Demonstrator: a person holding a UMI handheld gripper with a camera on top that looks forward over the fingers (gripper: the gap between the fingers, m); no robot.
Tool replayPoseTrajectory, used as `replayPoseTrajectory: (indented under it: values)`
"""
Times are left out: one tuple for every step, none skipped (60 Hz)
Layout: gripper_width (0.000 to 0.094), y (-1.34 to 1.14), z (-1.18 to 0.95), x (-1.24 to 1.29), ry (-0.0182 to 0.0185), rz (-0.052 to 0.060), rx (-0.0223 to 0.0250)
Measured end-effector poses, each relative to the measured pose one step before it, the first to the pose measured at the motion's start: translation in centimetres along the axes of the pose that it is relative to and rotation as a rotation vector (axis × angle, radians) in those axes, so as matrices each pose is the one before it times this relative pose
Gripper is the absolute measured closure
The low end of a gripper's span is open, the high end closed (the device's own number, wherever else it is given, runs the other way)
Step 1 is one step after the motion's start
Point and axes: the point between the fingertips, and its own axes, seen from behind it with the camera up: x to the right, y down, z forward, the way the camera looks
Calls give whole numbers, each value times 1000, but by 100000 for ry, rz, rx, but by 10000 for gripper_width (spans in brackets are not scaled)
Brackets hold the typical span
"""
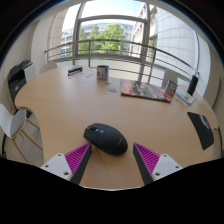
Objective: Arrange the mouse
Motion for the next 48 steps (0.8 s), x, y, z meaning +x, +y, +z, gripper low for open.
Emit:
replayPoseTrajectory:
  values:
    - [86, -132, 248, -251, -551, 76, -112]
    - [90, -51, -122, -72, 337, 47, -168]
    - [92, -319, 250, -65, -27, -58, 270]
    - [94, -316, 257, -123, -150, 64, 501]
    - [95, -249, 243, 39, 161, -264, 100]
    - [94, -249, 265, 60, 105, -313, 99]
    - [95, -262, 298, 64, 237, -271, 212]
    - [96, -262, 302, 64, 249, -201, 192]
    - [96, -239, 295, 64, 194, -73, 157]
    - [97, -157, 194, 267, -191, 23, -15]
    - [102, -218, 463, 215, -309, 127, 389]
    - [106, -144, 240, 46, -165, 263, 114]
    - [116, -145, 236, 17, -322, 416, 115]
    - [127, -144, 271, -47, -521, 607, 37]
    - [140, -127, 279, -64, -641, 724, 45]
    - [153, -94, 239, -73, -672, 825, 16]
    - [176, -95, 205, -99, -702, 856, 47]
    - [206, -52, 194, -135, -911, 887, -23]
    - [245, -92, -83, -353, -832, 900, -200]
    - [282, -170, 281, -53, -950, 816, 106]
    - [308, -148, 87, 93, 35, 47, 682]
    - [344, -59, 76, 150, 430, -716, 371]
    - [371, -95, 47, 53, 100, -732, 512]
    - [380, -30, 27, -26, -38, -648, 429]
    - [394, 47, 28, -82, -276, -519, -65]
    - [408, -26, 23, -60, -313, -671, 149]
    - [421, 34, 38, -34, -256, -658, -184]
    - [435, -24, -111, -101, -303, -347, -71]
    - [450, -1, 84, -49, -310, -458, -68]
    - [463, -34, 62, -45, -313, -423, 105]
    - [472, -18, -113, -116, -338, -115, 24]
    - [484, 13, 21, 5, -277, -215, 2]
    - [499, 4, -10, -30, -163, -44, -27]
    - [509, 1, -20, -5, -147, -13, -76]
    - [516, -59, -79, 14, -124, 91, 154]
    - [524, -139, -137, 14, -236, -87, 431]
    - [531, -270, -174, 22, -252, -12, 747]
    - [534, -306, -302, -11, -428, -195, 796]
    - [533, -368, -267, 56, -295, -139, 913]
    - [533, -384, -348, 49, -340, -184, 764]
    - [533, -411, -571, 53, -456, 135, 786]
    - [533, -624, -533, 58, -519, 516, 1263]
    - [534, -763, -567, 52, -759, 808, 1568]
    - [533, -827, -617, 82, -907, 787, 1628]
    - [533, -928, -656, 148, -804, 829, 1689]
    - [533, -1027, -696, 261, -577, 890, 1976]
    - [534, -1135, -706, 344, -431, 812, 2163]
    - [533, -1491, -598, 380, -314, 546, 1729]
